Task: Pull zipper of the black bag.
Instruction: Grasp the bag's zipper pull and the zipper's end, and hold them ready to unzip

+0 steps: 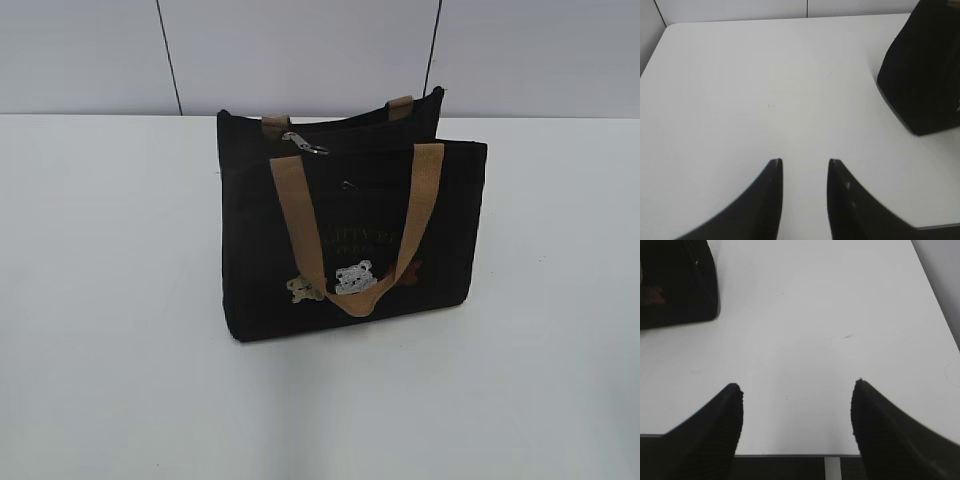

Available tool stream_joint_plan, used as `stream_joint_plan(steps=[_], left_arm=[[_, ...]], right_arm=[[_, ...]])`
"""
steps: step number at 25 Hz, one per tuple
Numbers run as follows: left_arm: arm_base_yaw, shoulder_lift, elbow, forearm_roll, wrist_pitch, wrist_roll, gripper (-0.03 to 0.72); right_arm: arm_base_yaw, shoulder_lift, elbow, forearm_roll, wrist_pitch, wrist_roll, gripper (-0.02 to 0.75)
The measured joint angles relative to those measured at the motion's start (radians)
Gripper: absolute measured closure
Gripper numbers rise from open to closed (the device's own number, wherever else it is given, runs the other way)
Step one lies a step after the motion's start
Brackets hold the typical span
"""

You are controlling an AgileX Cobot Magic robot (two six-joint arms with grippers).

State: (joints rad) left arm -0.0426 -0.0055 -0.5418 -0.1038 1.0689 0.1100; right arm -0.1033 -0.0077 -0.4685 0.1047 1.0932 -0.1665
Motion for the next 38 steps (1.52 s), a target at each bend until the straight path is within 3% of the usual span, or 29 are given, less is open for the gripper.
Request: stream_joint_plan(steps=[28,31,35,38], left_arm=[[0.000,0.000,0.000,0.000,0.000,0.000,0.458],[0.000,0.000,0.000,0.000,0.000,0.000,0.408],[0.000,0.000,0.000,0.000,0.000,0.000,0.221],[0.000,0.000,0.000,0.000,0.000,0.000,0.156]], right_arm=[[0.000,0.000,0.000,0.000,0.000,0.000,0.223],[0.000,0.000,0.000,0.000,0.000,0.000,0.223],[0.000,0.000,0.000,0.000,0.000,0.000,0.223],[0.000,0.000,0.000,0.000,0.000,0.000,0.223]])
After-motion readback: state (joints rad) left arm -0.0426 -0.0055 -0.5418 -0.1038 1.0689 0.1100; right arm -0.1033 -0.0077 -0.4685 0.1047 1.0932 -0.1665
